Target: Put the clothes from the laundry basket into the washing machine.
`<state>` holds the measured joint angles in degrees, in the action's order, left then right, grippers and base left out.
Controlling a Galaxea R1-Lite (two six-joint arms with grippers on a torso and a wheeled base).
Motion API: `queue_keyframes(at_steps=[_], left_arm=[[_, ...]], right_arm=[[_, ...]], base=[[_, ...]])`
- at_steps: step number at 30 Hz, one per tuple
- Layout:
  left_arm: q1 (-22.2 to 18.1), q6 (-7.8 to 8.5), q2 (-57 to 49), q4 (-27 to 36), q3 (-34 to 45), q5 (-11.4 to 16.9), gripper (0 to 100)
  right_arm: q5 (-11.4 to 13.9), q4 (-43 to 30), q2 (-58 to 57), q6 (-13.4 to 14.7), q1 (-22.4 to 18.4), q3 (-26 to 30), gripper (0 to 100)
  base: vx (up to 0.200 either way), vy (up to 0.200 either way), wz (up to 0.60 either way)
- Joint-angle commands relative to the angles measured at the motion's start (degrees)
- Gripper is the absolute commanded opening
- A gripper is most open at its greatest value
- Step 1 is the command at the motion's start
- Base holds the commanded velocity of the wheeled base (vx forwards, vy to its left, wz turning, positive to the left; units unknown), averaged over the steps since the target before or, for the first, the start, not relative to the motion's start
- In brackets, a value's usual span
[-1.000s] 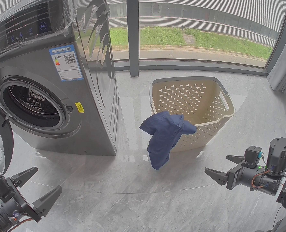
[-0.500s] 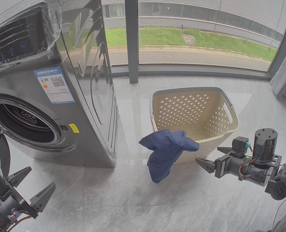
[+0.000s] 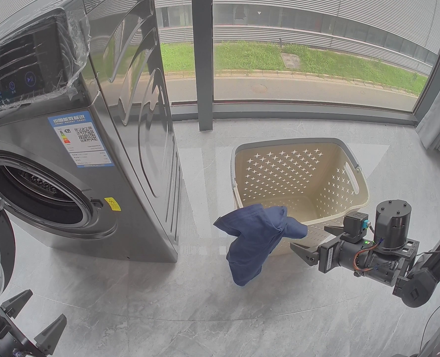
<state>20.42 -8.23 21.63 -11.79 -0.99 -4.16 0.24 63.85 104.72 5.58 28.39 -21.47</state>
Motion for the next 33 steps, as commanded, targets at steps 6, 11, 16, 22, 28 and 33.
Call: queue_keyframes(at_steps=[6, 11, 16, 22, 28, 33], left_arm=[[-8.7, 2.96, -16.4, 8.7, 0.9, 1.8, 100], [-12.2, 3.83, -16.3, 9.0, 1.0, 1.2, 100], [-18.0, 6.03, -17.1, 9.7, 1.0, 1.7, 100], [-20.2, 8.14, -21.6, 12.0, 0.9, 5.9, 100], [-20.2, 8.23, -21.6, 12.0, 0.9, 6.0, 100], [-20.2, 8.05, -21.6, 12.0, 0.9, 6.0, 100]], right_arm=[[0.0, 2.8, 7.6, -0.6, 1.0, -2.4, 100], [0.1, 5.1, 9.5, -0.7, 1.4, -2.9, 100], [0.1, 5.3, 10.7, -0.7, 1.6, -3.1, 100], [0.7, 7.8, 12.9, -1.1, 1.5, -6.5, 100], [0.7, 8.0, 16.9, -4.1, 1.1, -9.6, 100], [0.7, 8.0, 19.2, -5.2, 0.7, -12.3, 100]], base=[[-0.033, 0.0, 0.0], [-0.2, 0.0, 0.0], [0.0, 0.0, 0.0], [0.0, 0.0, 0.0], [0.0, 0.0, 0.0], [0.0, 0.0, 0.0]])
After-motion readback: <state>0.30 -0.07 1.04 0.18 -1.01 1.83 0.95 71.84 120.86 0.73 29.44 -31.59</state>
